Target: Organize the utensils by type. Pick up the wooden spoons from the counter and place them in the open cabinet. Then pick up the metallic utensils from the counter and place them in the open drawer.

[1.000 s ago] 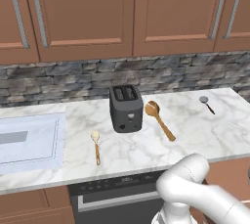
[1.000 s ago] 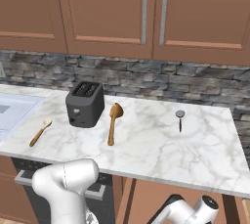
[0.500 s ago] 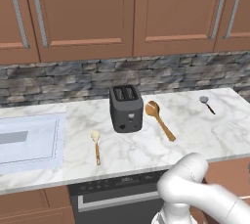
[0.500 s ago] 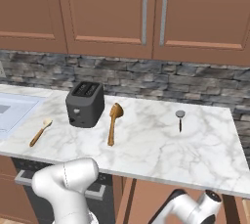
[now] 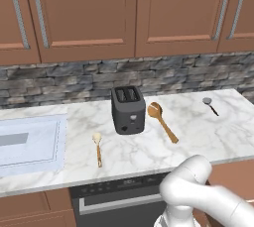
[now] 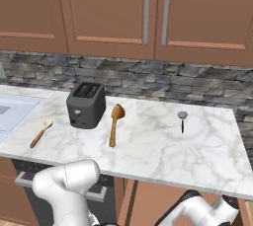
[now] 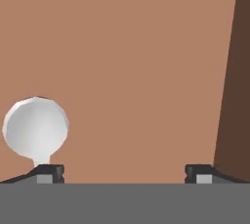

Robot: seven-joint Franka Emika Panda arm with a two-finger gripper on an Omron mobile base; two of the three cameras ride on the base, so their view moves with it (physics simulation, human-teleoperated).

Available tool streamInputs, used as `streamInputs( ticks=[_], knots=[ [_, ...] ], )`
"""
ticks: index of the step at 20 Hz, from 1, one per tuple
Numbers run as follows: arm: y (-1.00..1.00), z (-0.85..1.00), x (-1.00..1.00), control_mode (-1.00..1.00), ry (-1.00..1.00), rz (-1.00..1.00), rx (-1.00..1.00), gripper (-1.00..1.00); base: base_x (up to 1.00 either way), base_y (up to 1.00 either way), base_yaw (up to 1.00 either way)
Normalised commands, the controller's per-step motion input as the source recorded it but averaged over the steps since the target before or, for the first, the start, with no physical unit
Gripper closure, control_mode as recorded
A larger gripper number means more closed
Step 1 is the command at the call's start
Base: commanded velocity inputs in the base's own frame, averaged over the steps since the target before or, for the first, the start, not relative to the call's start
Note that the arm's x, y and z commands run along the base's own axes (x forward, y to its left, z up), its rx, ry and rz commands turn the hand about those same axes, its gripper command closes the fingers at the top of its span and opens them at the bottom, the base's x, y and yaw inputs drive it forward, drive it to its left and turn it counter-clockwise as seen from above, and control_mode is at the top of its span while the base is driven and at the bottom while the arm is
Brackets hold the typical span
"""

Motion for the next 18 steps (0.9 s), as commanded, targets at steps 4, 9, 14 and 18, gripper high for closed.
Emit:
streamInputs(
  ticks=[4, 9, 14, 18],
  knots=[
    [-0.01, 0.51, -0.11, -1.0, 0.0, 0.02, 0.07, -1.0, 0.0, 0.0, 0.0],
    [0.05, 0.65, -0.04, -1.0, 0.0, 0.06, 0.09, -1.0, 0.0, 0.0, 0.0],
    [0.23, 0.73, 0.0, -1.0, 0.0, 0.09, 0.06, -1.0, 0.0, 0.0, 0.0],
    [0.29, 0.67, -0.08, -1.0, 0.0, 0.15, 0.0, -1.0, 0.0, 0.0, 0.0]
  ],
)
